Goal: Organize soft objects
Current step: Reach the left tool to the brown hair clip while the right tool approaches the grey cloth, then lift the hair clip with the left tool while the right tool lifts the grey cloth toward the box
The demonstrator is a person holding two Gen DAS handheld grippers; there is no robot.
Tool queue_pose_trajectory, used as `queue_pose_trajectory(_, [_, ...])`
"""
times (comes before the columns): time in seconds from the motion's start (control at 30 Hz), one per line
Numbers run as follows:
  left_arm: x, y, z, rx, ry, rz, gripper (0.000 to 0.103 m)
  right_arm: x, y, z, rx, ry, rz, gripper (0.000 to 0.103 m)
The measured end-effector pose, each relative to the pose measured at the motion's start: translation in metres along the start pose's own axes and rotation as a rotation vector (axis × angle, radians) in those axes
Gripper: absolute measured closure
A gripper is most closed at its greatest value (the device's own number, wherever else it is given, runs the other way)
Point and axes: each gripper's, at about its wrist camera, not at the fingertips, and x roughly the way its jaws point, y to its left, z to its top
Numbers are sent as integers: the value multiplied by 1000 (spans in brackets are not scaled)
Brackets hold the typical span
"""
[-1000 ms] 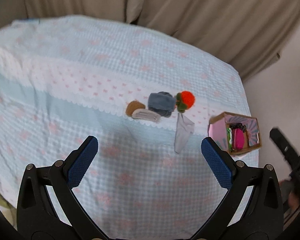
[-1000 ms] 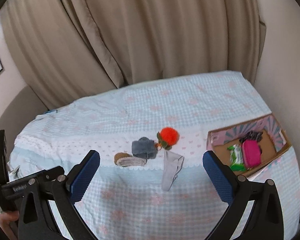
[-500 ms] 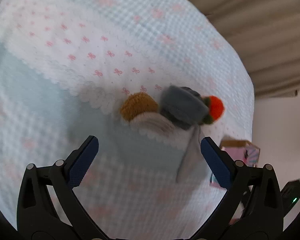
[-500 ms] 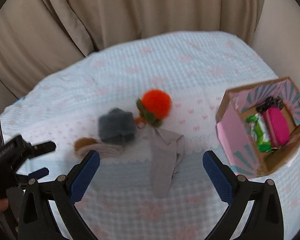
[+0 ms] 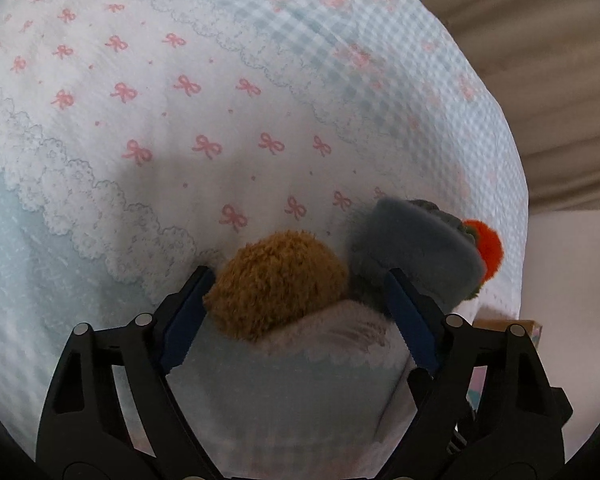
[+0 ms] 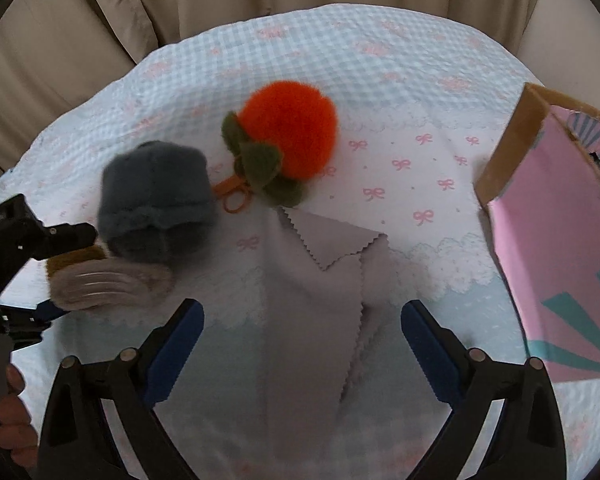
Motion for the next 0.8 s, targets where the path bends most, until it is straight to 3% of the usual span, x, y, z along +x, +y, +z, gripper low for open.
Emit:
queue_pose_trajectory(0.07, [-1, -2, -3, 17, -16, 19, 23, 9, 1, 0, -10, 3, -27, 14])
queue_pose_trajectory(0.17, [-1, -4, -8, 53, -36, 57, 44, 20, -2, 1, -7, 13, -41, 22])
queue_pose_trajectory(0.27, [-4, -1, -11, 62, -54, 50, 51, 19, -1, -1, -25, -16, -70, 36])
queue_pose_trajectory(0.43, [-9, 0, -13, 81, -66, 37, 62, 16, 6, -1, -74, -34, -65, 78])
queue_pose_trajectory(0.6, [-20, -1, -12, 90, -79, 16, 67, 11, 7, 2, -67, -29, -43, 89])
queue_pose_trajectory(0.8, [-46, -5, -12, 94, -112, 16, 69, -8, 6, 9, -22, -48, -15, 90])
